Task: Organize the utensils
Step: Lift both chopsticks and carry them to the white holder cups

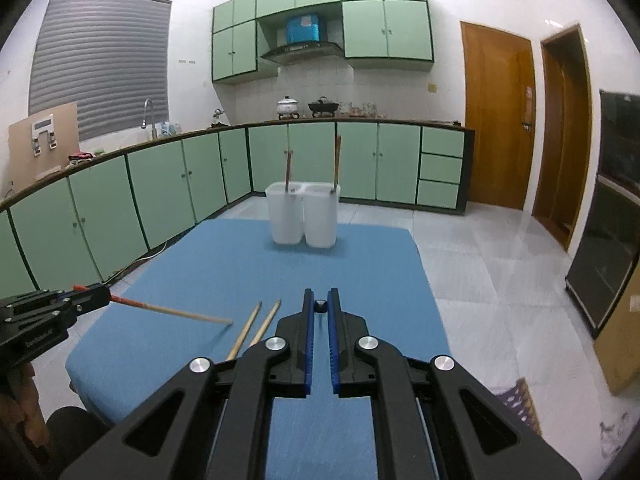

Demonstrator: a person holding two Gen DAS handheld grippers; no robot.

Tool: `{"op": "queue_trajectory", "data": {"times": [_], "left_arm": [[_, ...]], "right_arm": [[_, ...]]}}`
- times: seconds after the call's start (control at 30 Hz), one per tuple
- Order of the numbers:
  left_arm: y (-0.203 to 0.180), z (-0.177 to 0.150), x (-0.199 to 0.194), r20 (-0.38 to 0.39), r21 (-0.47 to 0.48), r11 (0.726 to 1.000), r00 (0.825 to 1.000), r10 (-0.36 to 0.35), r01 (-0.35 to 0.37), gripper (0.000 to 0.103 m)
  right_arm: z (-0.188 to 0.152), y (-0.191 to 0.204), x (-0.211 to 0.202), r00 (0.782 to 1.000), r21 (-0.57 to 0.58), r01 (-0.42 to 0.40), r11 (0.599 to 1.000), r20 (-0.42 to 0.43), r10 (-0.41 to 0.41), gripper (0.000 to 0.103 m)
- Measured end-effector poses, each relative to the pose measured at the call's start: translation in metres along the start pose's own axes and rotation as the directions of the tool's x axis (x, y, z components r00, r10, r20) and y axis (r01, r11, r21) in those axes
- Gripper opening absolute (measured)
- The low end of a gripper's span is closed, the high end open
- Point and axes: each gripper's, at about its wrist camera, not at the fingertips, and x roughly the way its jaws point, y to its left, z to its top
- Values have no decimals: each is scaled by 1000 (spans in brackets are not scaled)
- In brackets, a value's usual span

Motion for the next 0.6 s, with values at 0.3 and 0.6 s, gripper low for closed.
{"op": "queue_trajectory", "data": {"times": [0.3, 0.6], "left_arm": [[6, 42, 14, -23, 39, 998, 999, -44, 44, 5], [19, 78, 29, -48, 45, 996, 996, -69, 72, 5]], "right_arm": [[48, -5, 26, 996, -53, -40, 998, -83, 35, 6], [85, -14, 52, 981, -45, -95, 994, -173, 86, 6]]}}
